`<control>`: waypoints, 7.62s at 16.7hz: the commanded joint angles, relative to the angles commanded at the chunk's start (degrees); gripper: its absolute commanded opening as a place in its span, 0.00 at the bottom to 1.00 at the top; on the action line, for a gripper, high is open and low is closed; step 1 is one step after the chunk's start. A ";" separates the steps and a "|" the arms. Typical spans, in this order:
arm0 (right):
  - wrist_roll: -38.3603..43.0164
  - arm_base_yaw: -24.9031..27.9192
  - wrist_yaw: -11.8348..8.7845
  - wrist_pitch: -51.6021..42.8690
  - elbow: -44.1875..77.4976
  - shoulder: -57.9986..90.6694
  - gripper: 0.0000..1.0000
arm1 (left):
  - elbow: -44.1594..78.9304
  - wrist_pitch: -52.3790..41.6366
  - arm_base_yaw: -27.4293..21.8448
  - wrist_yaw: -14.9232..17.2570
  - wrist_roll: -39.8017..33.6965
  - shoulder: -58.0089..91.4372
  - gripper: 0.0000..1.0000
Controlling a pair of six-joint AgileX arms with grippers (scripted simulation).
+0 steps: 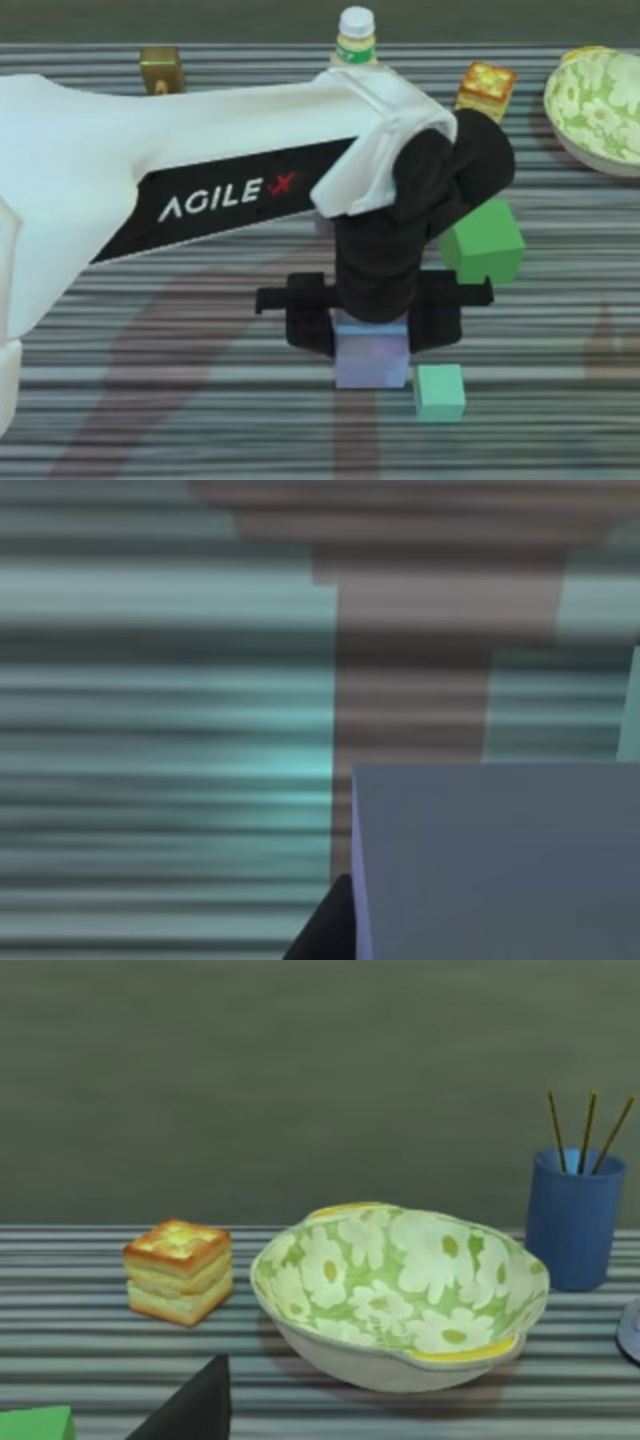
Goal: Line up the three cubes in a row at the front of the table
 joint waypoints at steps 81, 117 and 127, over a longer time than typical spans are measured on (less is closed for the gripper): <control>13.76 22.73 0.19 -71.86 109.90 128.04 1.00 | -92.52 65.17 53.61 0.55 51.86 -116.69 1.00; 13.91 22.83 0.24 -54.37 97.43 133.06 0.00 | -92.52 65.17 53.61 0.55 51.86 -116.69 1.00; 13.88 23.07 0.34 -65.55 104.87 129.44 0.00 | -92.52 65.17 53.61 0.55 51.86 -116.69 1.00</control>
